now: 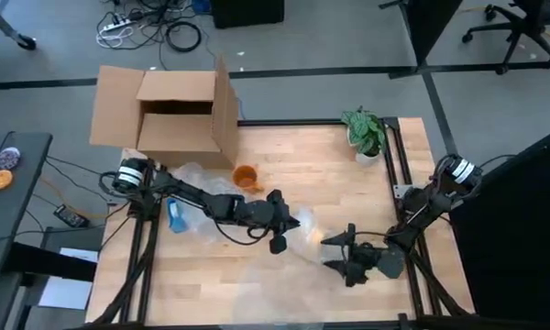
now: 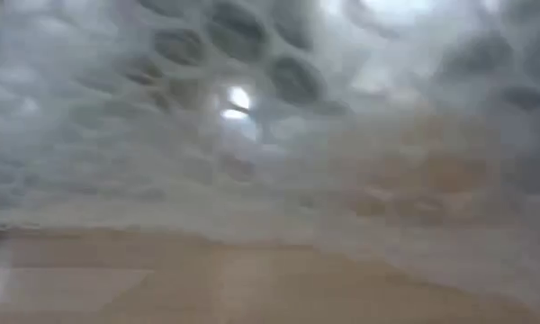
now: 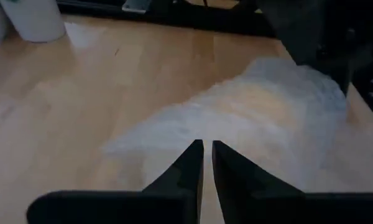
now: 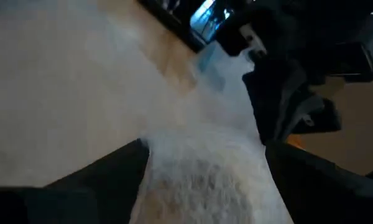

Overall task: Wrap mug
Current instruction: Wrap the yellow mug using the transparent bubble wrap

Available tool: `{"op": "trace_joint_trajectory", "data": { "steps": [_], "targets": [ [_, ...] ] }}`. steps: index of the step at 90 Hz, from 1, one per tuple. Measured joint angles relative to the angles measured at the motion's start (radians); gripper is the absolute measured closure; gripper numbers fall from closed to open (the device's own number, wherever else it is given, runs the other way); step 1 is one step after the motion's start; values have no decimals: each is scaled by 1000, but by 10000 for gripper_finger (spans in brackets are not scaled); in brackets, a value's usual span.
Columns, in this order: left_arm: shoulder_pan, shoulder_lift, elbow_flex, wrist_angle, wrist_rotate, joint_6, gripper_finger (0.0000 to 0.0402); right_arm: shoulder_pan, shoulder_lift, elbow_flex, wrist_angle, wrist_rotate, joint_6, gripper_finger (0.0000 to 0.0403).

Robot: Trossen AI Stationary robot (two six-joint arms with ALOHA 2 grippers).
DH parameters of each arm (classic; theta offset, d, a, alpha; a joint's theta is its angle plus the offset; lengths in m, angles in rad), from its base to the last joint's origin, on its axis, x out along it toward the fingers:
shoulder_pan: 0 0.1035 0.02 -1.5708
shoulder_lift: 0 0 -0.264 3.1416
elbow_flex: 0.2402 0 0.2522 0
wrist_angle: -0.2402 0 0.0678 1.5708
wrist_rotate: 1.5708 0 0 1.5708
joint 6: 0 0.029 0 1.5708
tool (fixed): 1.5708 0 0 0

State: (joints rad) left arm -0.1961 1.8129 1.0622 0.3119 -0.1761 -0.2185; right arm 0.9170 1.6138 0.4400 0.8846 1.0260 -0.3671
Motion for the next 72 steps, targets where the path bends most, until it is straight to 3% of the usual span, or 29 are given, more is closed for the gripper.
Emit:
{"op": "trace_joint_trajectory", "data": {
  "steps": [21, 40, 72],
  "targets": [
    [-3, 0, 0, -1, 0, 0, 383, 26, 0, 0, -141, -28, 380, 107],
    [-11, 0, 0, -32, -17, 0, 383, 52, 0, 0, -178, -87, 619, 107],
    [-43, 0, 0, -61, -42, 1, 383, 95, -56, 0, -153, -174, 784, 109]
  ]
}}
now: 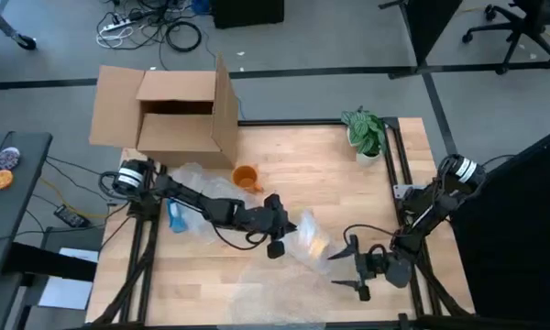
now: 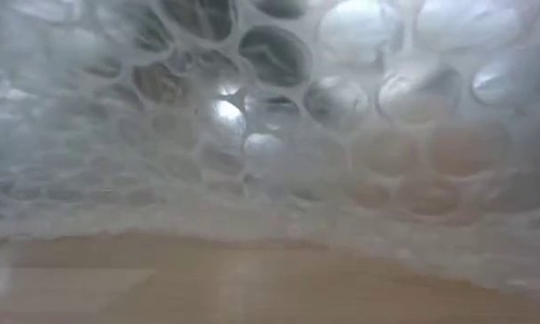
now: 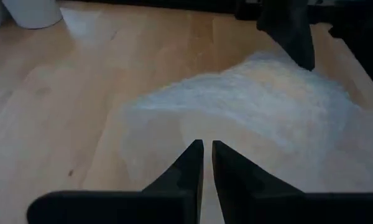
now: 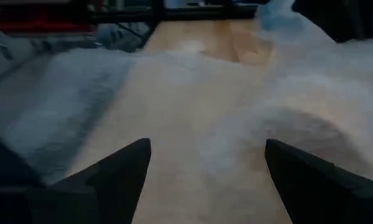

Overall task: Wrap mug
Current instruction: Wrap the yellow mug using the transparent bubble wrap

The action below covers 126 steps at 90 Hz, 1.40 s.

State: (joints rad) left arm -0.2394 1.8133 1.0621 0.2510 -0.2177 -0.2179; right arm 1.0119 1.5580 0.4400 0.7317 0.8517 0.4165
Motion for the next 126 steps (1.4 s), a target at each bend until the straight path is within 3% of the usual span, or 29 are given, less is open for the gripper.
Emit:
{"op": "trace_joint_trajectory", "data": {
  "steps": [15, 30, 39, 47, 62, 90, 106, 126],
  "targets": [
    [-9, 0, 0, -4, -16, 0, 383, 26, -124, 0, -34, 84, -89, 110],
    [-18, 0, 0, -4, -20, 0, 383, 19, -238, 0, -364, 264, -31, 110],
    [-22, 0, 0, -8, -20, 0, 383, -36, -250, 0, -556, 241, 99, 110],
    [-25, 0, 0, -9, -35, 0, 383, -102, -208, 0, -599, 150, 164, 110],
    [-25, 21, 0, -11, -50, -2, 383, -212, -46, 0, -432, 41, 81, 110],
    [-23, 112, 2, 28, -53, -48, 383, -357, 211, 0, 29, 22, -168, 118],
    [-16, 119, 2, 40, -63, -44, 383, -397, 255, 8, 94, 10, -198, 185],
    [-9, 112, -2, 22, -106, -15, 383, -404, 252, 14, 85, 54, -255, 350]
  ]
}}
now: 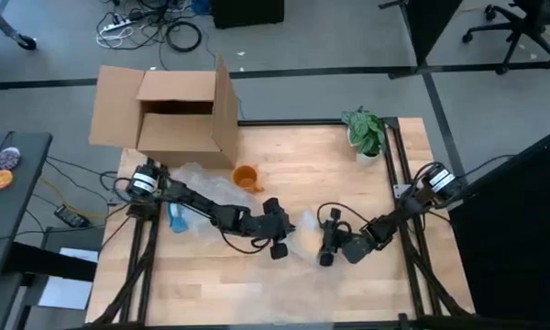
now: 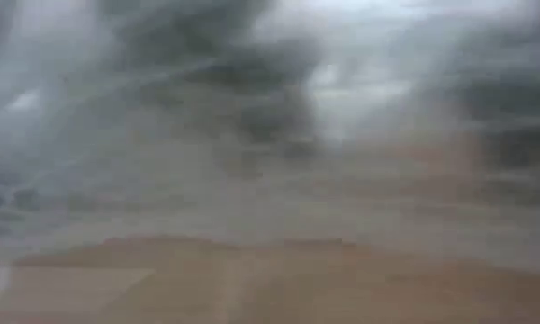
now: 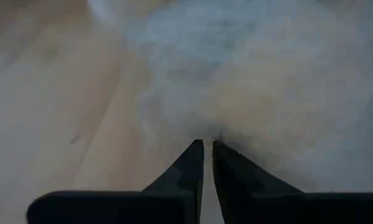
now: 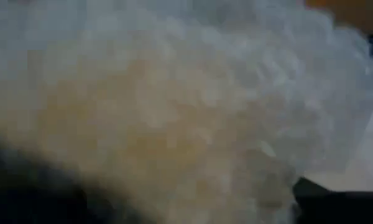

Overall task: Wrap mug
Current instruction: Wrap the yellow mug using the transparent bubble wrap

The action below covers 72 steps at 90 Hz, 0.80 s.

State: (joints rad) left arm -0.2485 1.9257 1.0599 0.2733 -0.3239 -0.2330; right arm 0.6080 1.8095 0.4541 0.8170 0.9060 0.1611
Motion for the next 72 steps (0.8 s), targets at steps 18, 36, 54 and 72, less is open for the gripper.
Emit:
{"op": "trace_joint_trajectory", "data": {
  "steps": [18, 36, 54, 72],
  "targets": [
    [0, -111, 36, -96, -8, 56, 383, 2, 0, 12, -6, 74, -100, 383],
    [-40, -262, 59, -273, -51, 68, 383, 6, 1, 55, -20, 220, -348, 388],
    [-106, -280, 53, -297, -76, 29, 383, 7, 1, 88, -22, 324, -712, 390],
    [-133, -209, 52, -296, -130, -16, 383, 7, 3, 116, -20, 269, -1135, 390]
  ]
}}
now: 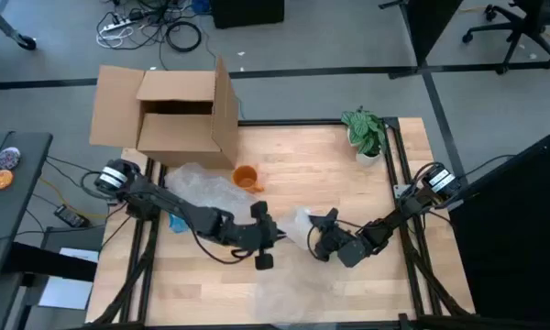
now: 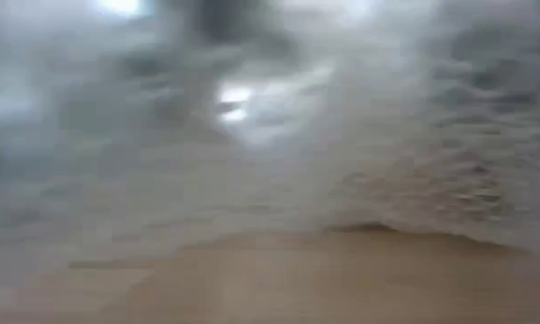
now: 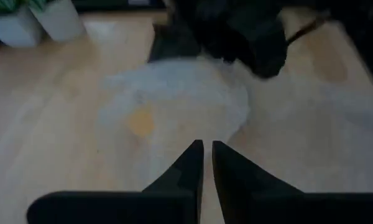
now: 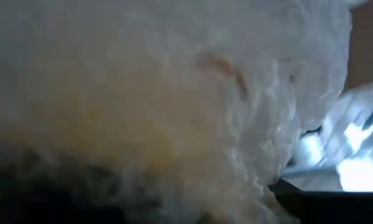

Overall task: Wrap mug
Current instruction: Wrap the yellow mug using the transparent bubble wrap

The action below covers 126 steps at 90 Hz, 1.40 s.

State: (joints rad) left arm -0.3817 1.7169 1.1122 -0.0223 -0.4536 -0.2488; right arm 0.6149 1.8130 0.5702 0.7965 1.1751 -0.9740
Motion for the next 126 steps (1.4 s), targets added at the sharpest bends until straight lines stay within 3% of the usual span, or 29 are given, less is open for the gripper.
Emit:
{"op": "trace_joint_trajectory", "data": {
  "steps": [17, 26, 47, 63, 84, 101, 126],
  "targets": [
    [1, 25, 0, -19, -25, -24, 383, 5, 0, 4, 12, -120, -445, 365],
    [0, 19, 0, -42, -28, -21, 383, 6, 0, 4, 12, -189, -595, 350],
    [0, 6, 0, -74, -55, -13, 383, 11, 0, 16, -6, -231, -634, 292],
    [32, 32, 0, 44, -77, 32, 383, 26, -3, 34, -10, -245, -656, 235],
    [48, 143, 0, 136, -68, 49, 383, 51, -54, 29, -10, -246, -523, 153],
    [31, 154, 0, 130, -70, 42, 383, 90, -134, 1, -75, -232, -358, 101],
    [6, 150, 0, 104, -76, 59, 383, 161, -300, -4, -385, -237, 236, 91]
  ]
}}
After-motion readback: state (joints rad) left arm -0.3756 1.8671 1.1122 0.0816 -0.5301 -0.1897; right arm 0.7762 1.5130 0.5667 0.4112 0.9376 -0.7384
